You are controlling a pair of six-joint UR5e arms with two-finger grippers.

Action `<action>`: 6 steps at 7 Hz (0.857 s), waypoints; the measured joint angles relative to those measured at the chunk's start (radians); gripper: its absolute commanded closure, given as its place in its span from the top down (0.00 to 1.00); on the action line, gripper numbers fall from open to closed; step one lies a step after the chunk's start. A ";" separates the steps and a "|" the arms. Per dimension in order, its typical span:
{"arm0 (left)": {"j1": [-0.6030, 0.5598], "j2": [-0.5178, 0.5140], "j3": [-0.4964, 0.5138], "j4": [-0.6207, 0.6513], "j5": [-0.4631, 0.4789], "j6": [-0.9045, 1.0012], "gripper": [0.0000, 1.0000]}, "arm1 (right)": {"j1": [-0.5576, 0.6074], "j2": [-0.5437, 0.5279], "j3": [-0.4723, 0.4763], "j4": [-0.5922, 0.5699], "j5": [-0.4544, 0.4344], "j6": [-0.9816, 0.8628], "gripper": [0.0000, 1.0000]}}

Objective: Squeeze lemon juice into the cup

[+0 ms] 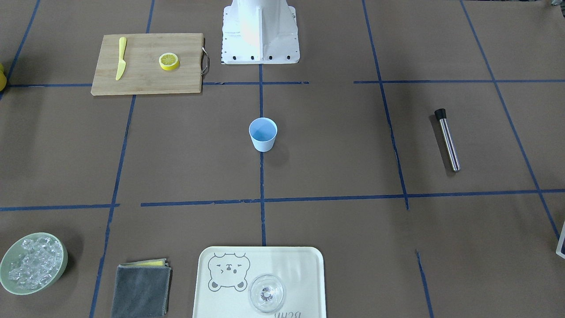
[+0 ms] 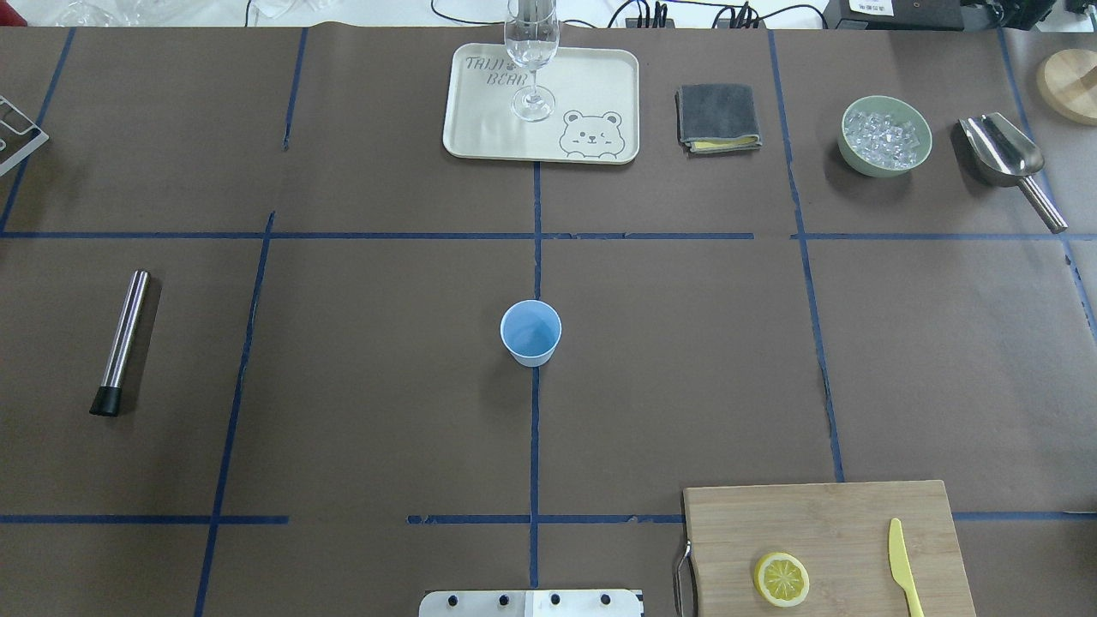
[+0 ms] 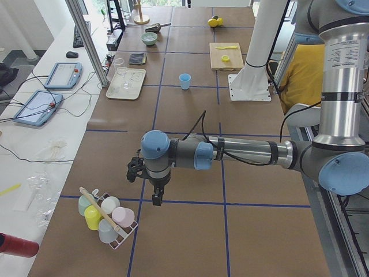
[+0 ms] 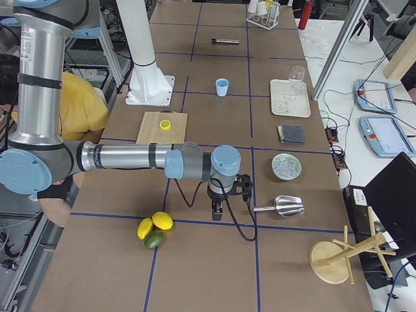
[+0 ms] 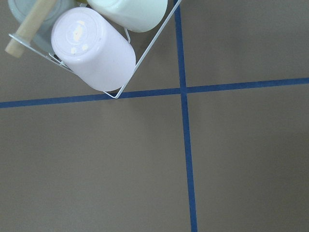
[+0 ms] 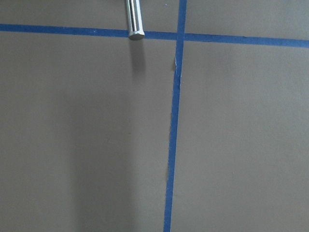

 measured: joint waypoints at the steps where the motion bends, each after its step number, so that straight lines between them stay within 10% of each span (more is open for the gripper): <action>1: 0.000 -0.001 -0.006 0.001 -0.002 0.004 1.00 | 0.000 0.000 0.001 0.001 0.000 -0.001 1.00; 6: 0.002 0.005 -0.043 0.000 -0.007 0.019 1.00 | 0.000 0.002 0.005 0.001 0.005 0.001 1.00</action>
